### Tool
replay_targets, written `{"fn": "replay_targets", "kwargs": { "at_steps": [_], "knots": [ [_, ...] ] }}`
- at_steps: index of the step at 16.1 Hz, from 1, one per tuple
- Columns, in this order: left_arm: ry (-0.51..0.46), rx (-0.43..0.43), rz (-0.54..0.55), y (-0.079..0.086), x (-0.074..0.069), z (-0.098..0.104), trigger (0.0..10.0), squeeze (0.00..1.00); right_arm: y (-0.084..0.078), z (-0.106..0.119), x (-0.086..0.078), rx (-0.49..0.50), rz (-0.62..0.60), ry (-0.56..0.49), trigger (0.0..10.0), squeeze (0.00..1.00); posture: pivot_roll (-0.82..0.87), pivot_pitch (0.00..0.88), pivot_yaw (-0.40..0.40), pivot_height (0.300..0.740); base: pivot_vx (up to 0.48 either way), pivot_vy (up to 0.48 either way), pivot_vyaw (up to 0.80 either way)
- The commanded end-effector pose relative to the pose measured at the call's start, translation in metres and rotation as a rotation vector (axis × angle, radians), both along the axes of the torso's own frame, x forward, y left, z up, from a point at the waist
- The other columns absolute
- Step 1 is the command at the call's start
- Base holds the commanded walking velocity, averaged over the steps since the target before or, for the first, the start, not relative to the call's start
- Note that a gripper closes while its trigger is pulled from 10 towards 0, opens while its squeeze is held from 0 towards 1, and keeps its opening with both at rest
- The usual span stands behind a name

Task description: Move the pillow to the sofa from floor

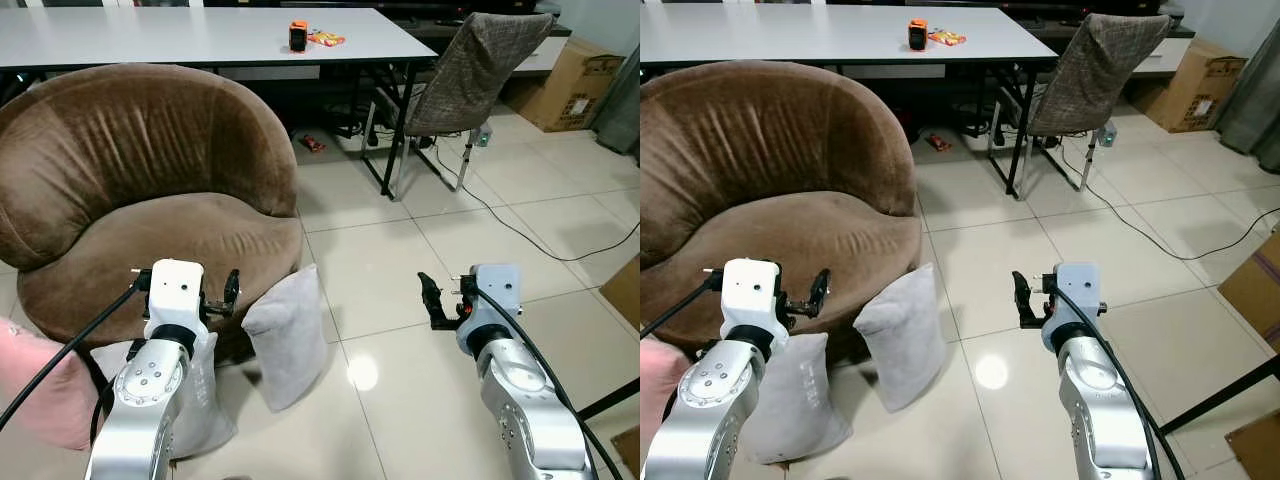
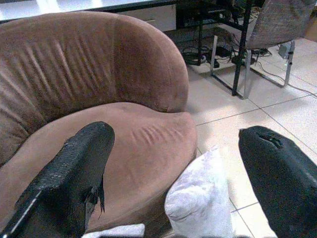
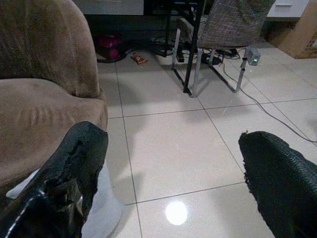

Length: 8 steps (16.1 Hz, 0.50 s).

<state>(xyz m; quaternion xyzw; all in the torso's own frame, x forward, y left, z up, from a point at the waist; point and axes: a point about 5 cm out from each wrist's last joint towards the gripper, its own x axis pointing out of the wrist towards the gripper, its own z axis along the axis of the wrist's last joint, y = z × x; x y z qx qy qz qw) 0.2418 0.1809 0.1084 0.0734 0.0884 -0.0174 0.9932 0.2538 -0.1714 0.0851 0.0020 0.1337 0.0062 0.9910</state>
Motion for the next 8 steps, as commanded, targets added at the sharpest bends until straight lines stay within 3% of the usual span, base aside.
{"fn": "replay_targets", "kwargs": {
  "at_steps": [1,2,4,8],
  "knots": [
    [-0.008,-0.006,-0.023,-0.0040,0.0023,0.0013,10.0,0.13,-0.0050,-0.0004,0.0008,0.005,-0.022,-0.004,10.0,0.00,0.07,0.000,-0.050,0.740,0.315,0.000,0.00],
    [-0.009,-0.007,-0.024,-0.0039,0.0031,0.0013,10.0,0.13,-0.0044,0.0001,-0.0003,0.030,-0.020,-0.007,10.0,0.00,0.06,0.000,-0.043,0.740,0.311,0.000,0.00],
    [-0.008,-0.010,-0.031,-0.0054,0.0044,0.0011,10.0,0.13,-0.0067,0.0022,-0.0008,0.018,-0.041,-0.011,10.0,0.00,0.05,0.000,-0.035,0.740,0.319,0.000,0.80],
    [-0.007,-0.012,-0.043,-0.0083,0.0059,0.0008,10.0,0.13,-0.0101,0.0036,0.0016,0.017,-0.062,-0.017,10.0,0.00,0.05,0.000,-0.034,0.740,0.320,0.000,0.00]
  ]
}}
